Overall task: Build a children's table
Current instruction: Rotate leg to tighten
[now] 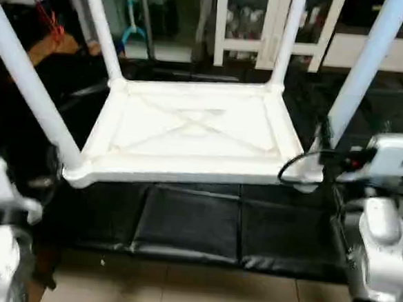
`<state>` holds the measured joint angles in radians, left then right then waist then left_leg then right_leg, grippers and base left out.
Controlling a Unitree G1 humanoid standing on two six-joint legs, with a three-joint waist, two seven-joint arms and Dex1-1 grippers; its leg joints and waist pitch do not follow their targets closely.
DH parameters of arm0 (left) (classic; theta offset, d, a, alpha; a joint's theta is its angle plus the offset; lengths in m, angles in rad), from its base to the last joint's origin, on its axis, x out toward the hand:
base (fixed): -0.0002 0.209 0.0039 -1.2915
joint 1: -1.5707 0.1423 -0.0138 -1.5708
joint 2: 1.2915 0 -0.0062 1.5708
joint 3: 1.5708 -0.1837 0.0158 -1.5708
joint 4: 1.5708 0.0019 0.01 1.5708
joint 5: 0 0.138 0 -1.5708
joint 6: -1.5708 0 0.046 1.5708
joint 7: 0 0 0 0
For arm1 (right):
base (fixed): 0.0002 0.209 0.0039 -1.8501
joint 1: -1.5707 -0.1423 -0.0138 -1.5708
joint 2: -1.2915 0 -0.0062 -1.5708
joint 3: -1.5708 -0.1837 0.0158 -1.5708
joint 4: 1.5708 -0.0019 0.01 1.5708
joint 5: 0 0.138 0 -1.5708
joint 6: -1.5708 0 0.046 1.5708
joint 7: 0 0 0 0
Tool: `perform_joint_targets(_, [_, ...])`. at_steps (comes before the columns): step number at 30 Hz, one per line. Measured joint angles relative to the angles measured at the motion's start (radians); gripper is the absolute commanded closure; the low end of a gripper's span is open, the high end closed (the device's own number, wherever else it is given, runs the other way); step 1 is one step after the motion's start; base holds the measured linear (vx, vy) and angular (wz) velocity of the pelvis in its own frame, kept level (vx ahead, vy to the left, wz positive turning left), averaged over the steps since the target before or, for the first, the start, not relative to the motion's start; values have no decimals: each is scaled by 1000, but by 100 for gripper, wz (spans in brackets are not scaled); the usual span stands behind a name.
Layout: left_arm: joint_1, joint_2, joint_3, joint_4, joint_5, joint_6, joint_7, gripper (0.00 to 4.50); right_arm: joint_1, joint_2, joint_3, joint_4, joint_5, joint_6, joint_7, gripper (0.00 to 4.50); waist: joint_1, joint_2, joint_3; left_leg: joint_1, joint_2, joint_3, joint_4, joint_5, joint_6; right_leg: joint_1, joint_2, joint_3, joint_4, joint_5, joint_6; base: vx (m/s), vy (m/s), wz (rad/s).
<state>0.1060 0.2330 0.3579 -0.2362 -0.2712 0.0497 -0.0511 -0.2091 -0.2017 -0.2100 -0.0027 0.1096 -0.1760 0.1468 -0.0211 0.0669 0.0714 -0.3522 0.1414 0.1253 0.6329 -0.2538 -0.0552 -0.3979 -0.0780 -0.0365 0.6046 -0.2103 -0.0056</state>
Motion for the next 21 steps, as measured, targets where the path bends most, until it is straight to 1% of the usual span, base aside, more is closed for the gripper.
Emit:
perform_joint_targets(4, [-91, 38, 0, 84, -29, 48, -39, 7, -22, -5, 1, 52, -10, 4, -12, 0, 0, -2, -2, -2, 0, 2, 0, 0, 0, -1, -1, 1, 0, 22, -2, 0, 0, 0])
perform_joint_targets(7, [-193, 73, 1, 204, -34, 67, -57, 7, -40, -6, 4, 78, -12, 24, -11, 0, 0, -2, -3, -3, 2, 2, 0, 1, -2, -4, -1, -1, 4, 35, -1, 0, 0, 0])
perform_joint_targets(8, [-218, 82, 2, 231, -34, 71, -61, 7, -47, -7, 5, 88, -12, 30, -7, 0, 0, 0, -4, -4, 4, 2, 0, 4, -5, -5, 0, -2, 6, 37, -5, 52, -30, 2])
perform_joint_targets(10, [-252, 103, 3, 272, -29, 82, -64, 7, -65, -10, 12, 100, -15, 40, -3, 0, -1, 7, -8, -6, 8, 2, 0, 9, -2, -7, 3, -4, 6, 36, -2, 87, -24, 0])
perform_joint_targets(12, [-289, 124, 4, 312, -19, 94, -55, 7, -76, -19, 16, 111, -20, 44, 4, 0, -1, 9, -10, -9, 9, 1, -1, 10, 5, -9, 4, -7, 6, 32, 0, 70, -9, -1])
perform_joint_targets(14, [-313, 143, 10, 336, -8, 98, -44, 7, -88, -26, 19, 124, -22, 44, 4, 0, 0, 9, -10, -16, 10, 1, 0, 9, 6, -15, 4, -9, 6, 31, 0, 0, 0, 0])
perform_joint_targets(15, [-316, 144, 15, 338, -9, 99, -44, 23, -89, -26, 19, 123, -22, 44, 3, 0, 2, 12, -10, -16, 10, 0, 1, 9, 7, -17, 4, -10, 6, 31, -1, 54, 3, 2])
perform_joint_targets(16, [-316, 144, 20, 338, -10, 101, -44, 23, -89, -26, 19, 122, -21, 43, 3, 0, 2, 14, -11, -18, 10, 1, 2, 8, 8, -19, 4, -10, 6, 31, -1, 0, 0, 0])
perform_joint_targets(17, [-316, 144, 22, 338, -10, 103, -44, 34, -85, -25, 20, 122, -21, 44, 3, 0, 4, 16, -11, -19, 10, 1, 3, 8, 10, -20, 3, -10, 6, 31, -1, 0, 0, 0])
perform_joint_targets(18, [-316, 143, 22, 337, -12, 103, -44, 34, -77, -24, 21, 118, -20, 43, 4, 0, 4, 16, -12, -19, 10, 1, 4, 7, 10, -20, 3, -10, 6, 31, -1, 0, 0, 0])
perform_joint_targets(19, [-316, 143, 23, 336, -15, 104, -44, 52, -66, -22, 21, 111, -20, 43, 6, 0, 6, 16, -12, -19, 10, 1, 4, 8, 10, -19, 3, -10, 6, 31, -1, 0, 0, 0])
perform_joint_targets(21, [-312, 136, 25, 324, -21, 112, -43, 64, -47, -12, 24, 98, -19, 43, 13, 0, 7, 17, -11, -18, 10, 3, 5, 9, 11, -18, 1, -9, 7, 32, -2, 0, 0, 0])
